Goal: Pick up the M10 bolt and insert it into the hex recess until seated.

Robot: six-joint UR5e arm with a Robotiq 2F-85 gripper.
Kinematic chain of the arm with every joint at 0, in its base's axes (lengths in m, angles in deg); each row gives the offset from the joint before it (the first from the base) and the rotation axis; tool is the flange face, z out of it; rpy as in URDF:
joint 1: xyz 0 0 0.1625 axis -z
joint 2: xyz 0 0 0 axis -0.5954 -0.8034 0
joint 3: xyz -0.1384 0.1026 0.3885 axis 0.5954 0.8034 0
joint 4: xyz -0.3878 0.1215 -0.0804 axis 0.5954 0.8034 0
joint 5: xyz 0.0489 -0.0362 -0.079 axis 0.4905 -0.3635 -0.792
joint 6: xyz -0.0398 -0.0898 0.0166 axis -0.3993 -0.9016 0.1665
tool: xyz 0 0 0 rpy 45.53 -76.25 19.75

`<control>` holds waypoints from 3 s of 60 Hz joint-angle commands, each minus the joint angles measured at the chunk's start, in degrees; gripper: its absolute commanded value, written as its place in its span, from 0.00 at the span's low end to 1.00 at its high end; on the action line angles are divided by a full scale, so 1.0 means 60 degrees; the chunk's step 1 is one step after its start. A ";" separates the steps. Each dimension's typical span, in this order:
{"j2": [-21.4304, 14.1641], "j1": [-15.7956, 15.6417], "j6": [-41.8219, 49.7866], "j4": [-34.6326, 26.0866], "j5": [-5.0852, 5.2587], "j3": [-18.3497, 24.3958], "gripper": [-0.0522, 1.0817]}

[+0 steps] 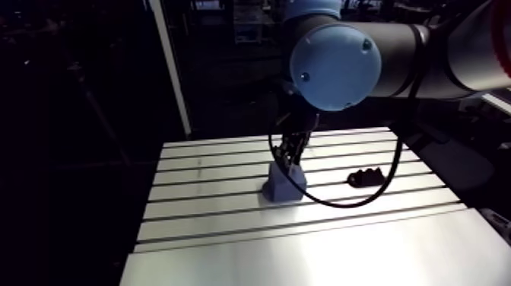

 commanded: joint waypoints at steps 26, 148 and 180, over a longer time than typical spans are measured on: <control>0.0116 -0.0015 0.0104 0.0027 0.0012 -0.0011 0.53; 0.0263 -0.0059 0.0090 0.0100 0.0012 0.0092 0.65; 0.0307 -0.0059 0.0090 0.0100 0.0000 0.0092 0.67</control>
